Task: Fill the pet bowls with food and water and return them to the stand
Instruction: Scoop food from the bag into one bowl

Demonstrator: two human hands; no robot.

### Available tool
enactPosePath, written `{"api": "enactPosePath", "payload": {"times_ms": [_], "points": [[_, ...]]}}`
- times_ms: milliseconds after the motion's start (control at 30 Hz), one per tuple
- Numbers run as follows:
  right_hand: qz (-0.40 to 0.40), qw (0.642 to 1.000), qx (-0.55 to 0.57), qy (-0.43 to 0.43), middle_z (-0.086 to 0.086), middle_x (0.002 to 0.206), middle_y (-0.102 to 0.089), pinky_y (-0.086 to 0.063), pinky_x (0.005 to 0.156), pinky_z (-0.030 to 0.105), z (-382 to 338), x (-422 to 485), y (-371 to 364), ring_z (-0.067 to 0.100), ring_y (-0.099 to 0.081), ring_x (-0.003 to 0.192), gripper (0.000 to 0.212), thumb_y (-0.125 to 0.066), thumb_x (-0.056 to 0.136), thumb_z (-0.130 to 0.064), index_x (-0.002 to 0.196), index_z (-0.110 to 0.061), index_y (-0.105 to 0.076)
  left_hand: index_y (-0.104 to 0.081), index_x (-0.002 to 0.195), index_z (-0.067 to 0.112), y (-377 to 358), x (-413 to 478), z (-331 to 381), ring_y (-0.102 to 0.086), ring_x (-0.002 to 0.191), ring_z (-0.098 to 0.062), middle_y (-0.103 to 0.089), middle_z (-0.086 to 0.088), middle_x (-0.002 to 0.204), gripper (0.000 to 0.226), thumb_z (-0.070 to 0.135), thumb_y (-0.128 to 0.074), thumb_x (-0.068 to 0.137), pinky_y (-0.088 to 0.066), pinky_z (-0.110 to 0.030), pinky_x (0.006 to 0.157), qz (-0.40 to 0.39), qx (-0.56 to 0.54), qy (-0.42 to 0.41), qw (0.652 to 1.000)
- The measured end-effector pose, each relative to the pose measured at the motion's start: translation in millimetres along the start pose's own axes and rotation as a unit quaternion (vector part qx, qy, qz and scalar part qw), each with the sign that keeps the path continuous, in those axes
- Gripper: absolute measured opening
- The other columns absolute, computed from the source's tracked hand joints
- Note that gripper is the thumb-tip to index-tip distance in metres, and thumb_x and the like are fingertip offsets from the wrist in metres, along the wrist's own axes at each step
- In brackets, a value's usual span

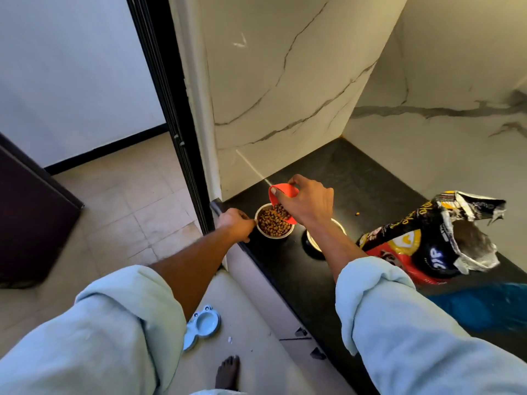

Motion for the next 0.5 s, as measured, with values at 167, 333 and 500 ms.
{"api": "enactPosePath", "payload": {"times_ms": [167, 333, 500], "points": [[0.025, 0.994, -0.078, 0.075, -0.006, 0.097, -0.072, -0.041, 0.09, 0.044, -2, -6, -16, 0.021, -0.066, 0.099, 0.057, -0.054, 0.085, -0.08, 0.115, -0.033, -0.066, -0.075, 0.103, 0.012, -1, 4, 1, -0.08, 0.072, -0.016, -0.079, -0.006, 0.094, 0.02, 0.031, -0.075, 0.096, -0.064, -0.027, 0.07, -0.019, -0.023, -0.003, 1.0], [0.032, 0.99, -0.096, 0.098, -0.004, 0.098, -0.071, -0.042, 0.091, 0.044, 1, -6, -20, 0.021, -0.066, 0.1, 0.056, -0.056, 0.086, -0.077, 0.118, -0.032, -0.066, -0.076, 0.105, 0.011, 0, 8, -2, -0.08, 0.075, -0.018, -0.079, -0.006, 0.095, 0.014, 0.023, -0.074, 0.097, -0.066, -0.029, 0.075, -0.034, -0.044, -0.002, 0.998], [0.05, 0.997, -0.051, 0.042, -0.007, 0.101, -0.071, -0.039, 0.095, 0.045, 8, 0, -19, 0.02, -0.064, 0.104, 0.055, -0.058, 0.086, -0.077, 0.119, -0.034, -0.064, -0.077, 0.107, 0.013, 0, 10, -2, -0.08, 0.074, -0.017, -0.079, -0.005, 0.094, 0.014, 0.022, -0.073, 0.098, -0.065, -0.026, 0.071, -0.038, -0.064, -0.016, 0.997]]}}
Point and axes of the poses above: each hand's wrist, its own x-axis towards the middle knuckle, its own y-axis out of the back of the hand, z = x × y, the point moved 3 cm from there along x, towards the middle knuckle
